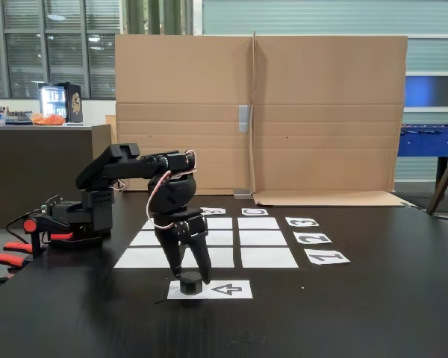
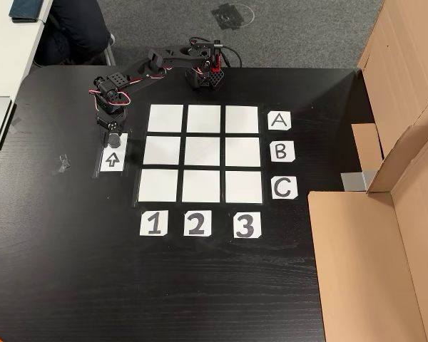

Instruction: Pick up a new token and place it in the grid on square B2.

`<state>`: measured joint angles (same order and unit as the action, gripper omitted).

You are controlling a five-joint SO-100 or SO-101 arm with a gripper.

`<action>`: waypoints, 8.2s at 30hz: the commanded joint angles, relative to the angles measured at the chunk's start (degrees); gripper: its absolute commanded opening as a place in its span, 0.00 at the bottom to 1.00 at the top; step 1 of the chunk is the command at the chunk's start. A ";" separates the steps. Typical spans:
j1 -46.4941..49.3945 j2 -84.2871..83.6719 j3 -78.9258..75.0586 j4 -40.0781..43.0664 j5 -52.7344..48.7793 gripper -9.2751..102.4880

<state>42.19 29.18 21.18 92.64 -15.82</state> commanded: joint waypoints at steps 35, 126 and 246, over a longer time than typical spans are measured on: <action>0.79 -0.97 -3.43 -0.35 0.35 0.12; -42.10 60.91 85.96 -23.29 7.29 0.09; -50.01 72.51 74.27 -11.87 7.56 0.43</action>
<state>-7.82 95.71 97.47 79.37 -8.35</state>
